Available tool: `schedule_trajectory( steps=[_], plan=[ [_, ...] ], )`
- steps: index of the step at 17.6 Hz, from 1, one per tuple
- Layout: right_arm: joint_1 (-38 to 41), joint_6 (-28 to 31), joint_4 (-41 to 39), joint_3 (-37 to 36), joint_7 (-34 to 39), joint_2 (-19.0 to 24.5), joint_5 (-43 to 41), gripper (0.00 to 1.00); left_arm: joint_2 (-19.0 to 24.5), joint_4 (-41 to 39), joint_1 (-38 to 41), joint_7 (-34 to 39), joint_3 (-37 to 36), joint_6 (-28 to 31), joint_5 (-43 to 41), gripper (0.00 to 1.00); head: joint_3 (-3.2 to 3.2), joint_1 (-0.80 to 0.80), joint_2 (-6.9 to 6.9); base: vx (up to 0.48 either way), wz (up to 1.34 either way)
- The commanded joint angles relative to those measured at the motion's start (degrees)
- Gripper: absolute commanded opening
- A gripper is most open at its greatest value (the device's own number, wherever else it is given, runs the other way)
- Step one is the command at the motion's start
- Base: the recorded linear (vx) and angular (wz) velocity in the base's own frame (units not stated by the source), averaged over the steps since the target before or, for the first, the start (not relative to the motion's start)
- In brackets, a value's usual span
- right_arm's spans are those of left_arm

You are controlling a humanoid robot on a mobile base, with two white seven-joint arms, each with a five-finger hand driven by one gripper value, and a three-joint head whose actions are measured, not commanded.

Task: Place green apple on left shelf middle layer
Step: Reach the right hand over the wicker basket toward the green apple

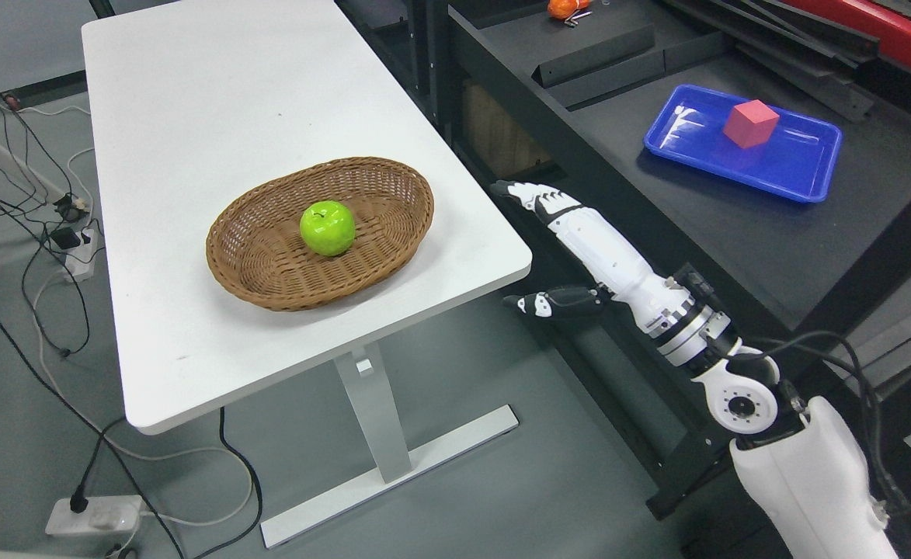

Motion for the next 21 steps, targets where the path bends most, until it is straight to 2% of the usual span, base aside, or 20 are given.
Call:
schedule_trajectory(
  steps=[1,3,9,13,17,21],
  plan=[
    [-3.16,1.27,0.43,10.38,3.04,-4.2,1.05,1.0,1.0,-0.04,0.02,0.02,0.0,-0.02,0.0,1.0,0.0,0.0,0.0,0.244,-0.04],
    [-3.95,3.28,0.43,10.9,3.92,-4.2,1.14,1.0,1.0,-0.04,0.02,0.02,0.0,-0.02,0.0,1.0,0.0,0.0,0.0,0.255,0.06],
    [-4.92,4.79,0.34,11.35,15.61,-5.87,0.53,1.0,1.0,-0.04,0.02,0.02,0.0,-0.02,0.0,1.0,0.0,0.0,0.0,0.265,0.43],
    [-8.69,5.14,2.61,13.19,15.97,-7.98,2.37,1.0,1.0,-0.04,0.02,0.02,0.0,-0.02,0.0,1.0,0.0,0.0,0.0,0.218,0.31],
    [-8.35,5.4,3.94,16.26,18.42,-11.4,4.22,1.0,1.0,-0.04,0.02,0.02,0.0,-0.02,0.0,1.0,0.0,0.0,0.0,0.167,0.1],
    [-8.35,5.32,3.86,17.41,18.61,-11.85,4.13,1.0,1.0,-0.04,0.02,0.02,0.0,-0.11,0.0,1.0,0.0,0.0,0.0,0.114,0.05]
  ],
)
